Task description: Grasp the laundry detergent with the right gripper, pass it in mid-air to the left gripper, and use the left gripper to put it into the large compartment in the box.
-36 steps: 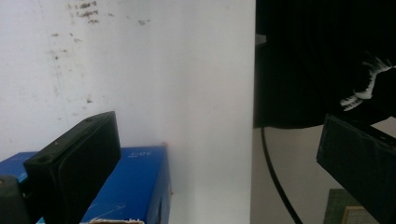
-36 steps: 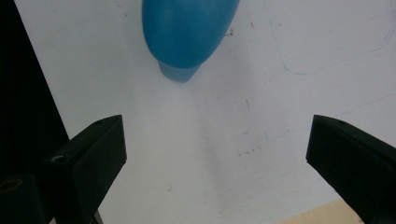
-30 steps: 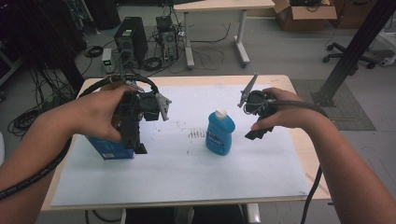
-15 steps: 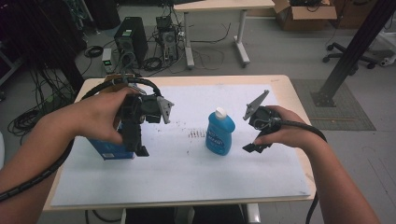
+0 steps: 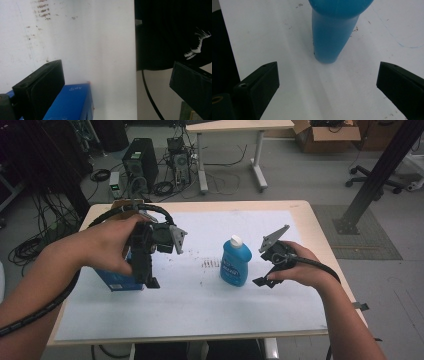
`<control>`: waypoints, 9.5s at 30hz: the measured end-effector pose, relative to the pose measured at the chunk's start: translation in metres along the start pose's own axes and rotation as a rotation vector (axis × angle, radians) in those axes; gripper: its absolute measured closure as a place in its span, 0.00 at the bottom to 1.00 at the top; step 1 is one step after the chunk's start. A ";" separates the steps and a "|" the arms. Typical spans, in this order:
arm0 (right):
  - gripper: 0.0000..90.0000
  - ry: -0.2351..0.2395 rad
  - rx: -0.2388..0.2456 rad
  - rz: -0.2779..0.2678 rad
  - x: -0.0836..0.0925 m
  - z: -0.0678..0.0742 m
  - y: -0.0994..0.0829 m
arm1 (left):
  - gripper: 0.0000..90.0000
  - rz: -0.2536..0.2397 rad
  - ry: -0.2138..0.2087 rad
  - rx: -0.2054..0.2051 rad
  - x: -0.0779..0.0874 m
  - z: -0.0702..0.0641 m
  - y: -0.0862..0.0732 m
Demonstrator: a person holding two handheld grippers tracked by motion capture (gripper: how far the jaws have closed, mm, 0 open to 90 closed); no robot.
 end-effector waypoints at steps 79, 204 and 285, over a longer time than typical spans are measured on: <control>0.03 -0.097 -0.136 -0.431 -0.076 0.001 -0.005 | 0.00 0.014 -0.010 0.008 -0.009 -0.003 -0.004; 0.50 0.229 0.291 -0.532 -0.065 0.087 0.068 | 0.00 0.018 0.017 -0.049 -0.010 0.011 0.062; 0.50 0.204 0.291 -0.568 -0.063 0.086 0.090 | 0.31 0.078 0.113 -0.100 -0.024 0.008 0.076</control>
Point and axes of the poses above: each handheld gripper's, and its own axes: x roughly backward along the jaws, y roughly out of its top, z roughly to its left, the point moved 2 cm from there along -x, roughly forward along the jaws, and after that the axes turned 1 degree about -z, right-handed, at the moved point
